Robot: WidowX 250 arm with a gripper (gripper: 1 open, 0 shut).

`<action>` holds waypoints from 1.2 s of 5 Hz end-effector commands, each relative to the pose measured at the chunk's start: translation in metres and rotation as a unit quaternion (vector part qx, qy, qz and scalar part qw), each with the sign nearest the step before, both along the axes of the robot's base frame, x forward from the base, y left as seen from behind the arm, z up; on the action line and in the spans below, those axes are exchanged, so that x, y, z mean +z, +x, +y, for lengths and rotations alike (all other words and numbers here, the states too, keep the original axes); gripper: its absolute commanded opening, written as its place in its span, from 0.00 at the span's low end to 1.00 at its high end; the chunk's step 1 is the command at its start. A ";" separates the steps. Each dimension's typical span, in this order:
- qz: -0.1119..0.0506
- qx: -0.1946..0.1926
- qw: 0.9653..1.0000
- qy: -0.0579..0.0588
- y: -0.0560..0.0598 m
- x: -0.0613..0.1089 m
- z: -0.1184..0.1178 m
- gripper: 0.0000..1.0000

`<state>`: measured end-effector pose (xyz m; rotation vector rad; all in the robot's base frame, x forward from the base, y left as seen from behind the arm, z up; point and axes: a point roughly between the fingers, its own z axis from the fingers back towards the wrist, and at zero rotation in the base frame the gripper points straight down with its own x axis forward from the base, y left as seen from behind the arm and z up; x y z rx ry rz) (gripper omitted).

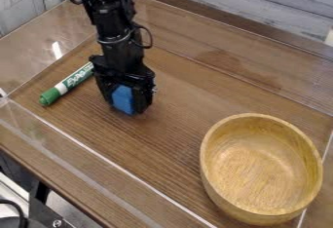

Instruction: Remove the blue block from inside the brown bowl and put it on the table

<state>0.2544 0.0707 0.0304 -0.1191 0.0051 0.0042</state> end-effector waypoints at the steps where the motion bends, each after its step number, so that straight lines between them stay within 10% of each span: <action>1: -0.037 -0.006 0.999 0.008 0.014 0.020 0.000 0.00; 2: -0.037 -0.009 0.999 0.003 0.014 0.020 -0.003 1.00; 6: -0.105 -0.008 0.994 -0.016 0.013 0.076 -0.006 1.00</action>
